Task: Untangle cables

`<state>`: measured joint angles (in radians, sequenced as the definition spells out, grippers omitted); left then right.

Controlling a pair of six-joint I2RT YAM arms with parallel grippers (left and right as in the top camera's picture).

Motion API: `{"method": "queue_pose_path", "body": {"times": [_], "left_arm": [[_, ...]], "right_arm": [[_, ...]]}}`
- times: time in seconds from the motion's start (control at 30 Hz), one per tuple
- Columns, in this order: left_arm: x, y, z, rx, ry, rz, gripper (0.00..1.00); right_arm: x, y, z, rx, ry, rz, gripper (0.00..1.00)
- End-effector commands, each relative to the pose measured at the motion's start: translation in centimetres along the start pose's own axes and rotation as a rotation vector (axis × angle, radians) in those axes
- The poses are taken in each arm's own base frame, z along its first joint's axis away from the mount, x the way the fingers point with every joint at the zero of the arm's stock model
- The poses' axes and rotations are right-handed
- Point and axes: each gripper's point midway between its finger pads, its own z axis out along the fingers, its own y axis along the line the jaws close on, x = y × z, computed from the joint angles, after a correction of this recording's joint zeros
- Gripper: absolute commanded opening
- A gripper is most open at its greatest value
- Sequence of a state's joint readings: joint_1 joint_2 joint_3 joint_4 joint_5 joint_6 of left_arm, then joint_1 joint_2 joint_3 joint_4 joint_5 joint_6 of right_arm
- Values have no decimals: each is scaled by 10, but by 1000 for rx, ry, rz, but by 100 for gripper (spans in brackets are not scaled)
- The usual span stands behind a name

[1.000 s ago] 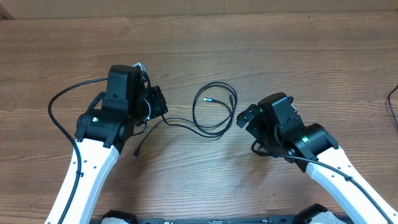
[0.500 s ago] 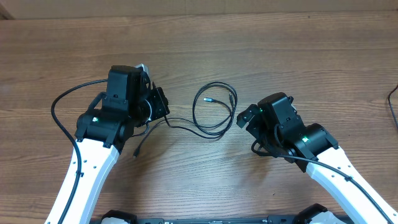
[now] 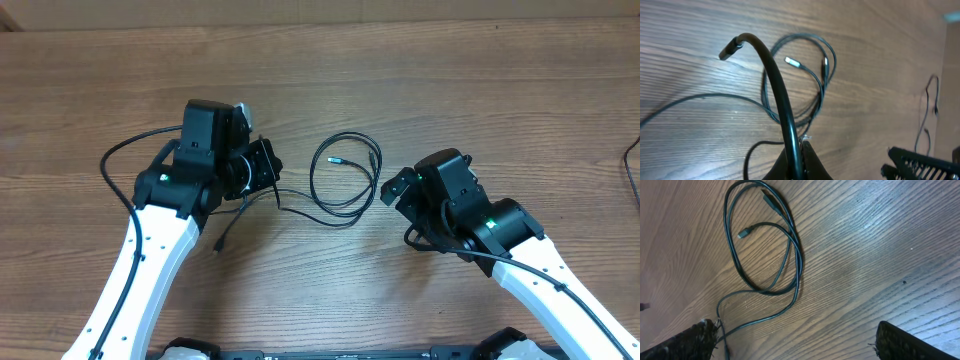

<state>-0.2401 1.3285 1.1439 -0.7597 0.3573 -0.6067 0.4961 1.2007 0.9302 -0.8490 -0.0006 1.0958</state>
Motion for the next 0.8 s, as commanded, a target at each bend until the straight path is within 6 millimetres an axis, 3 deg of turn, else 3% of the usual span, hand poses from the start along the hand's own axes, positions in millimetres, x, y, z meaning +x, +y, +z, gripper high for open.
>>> {"method": "queue_pose_path", "body": {"times": [0.0,0.1,0.33,0.43,0.57,0.67,0.77], "left_arm": [[-3,-21,-5,98,8,139,4],[-16,-32,-14,121,-52,235,4],[-46,-73,-45,228,-156,204,4],[-62,-88,-63,252,-216,176,4],[-85,-95,-84,230,-318,102,4],[-97,-101,-99,230,-373,74,4],[-103,-106,-108,238,-403,58,4]], "right_arm": [[-5,8,-3,-37,-17,8,100],[-15,31,-5,-132,-57,5,100],[-16,36,-6,-153,-59,4,100],[-12,47,-5,-199,-32,-25,100],[6,66,-4,-283,9,-406,100],[19,65,4,-270,-9,-801,100],[35,67,15,-272,5,-1033,100]]}}
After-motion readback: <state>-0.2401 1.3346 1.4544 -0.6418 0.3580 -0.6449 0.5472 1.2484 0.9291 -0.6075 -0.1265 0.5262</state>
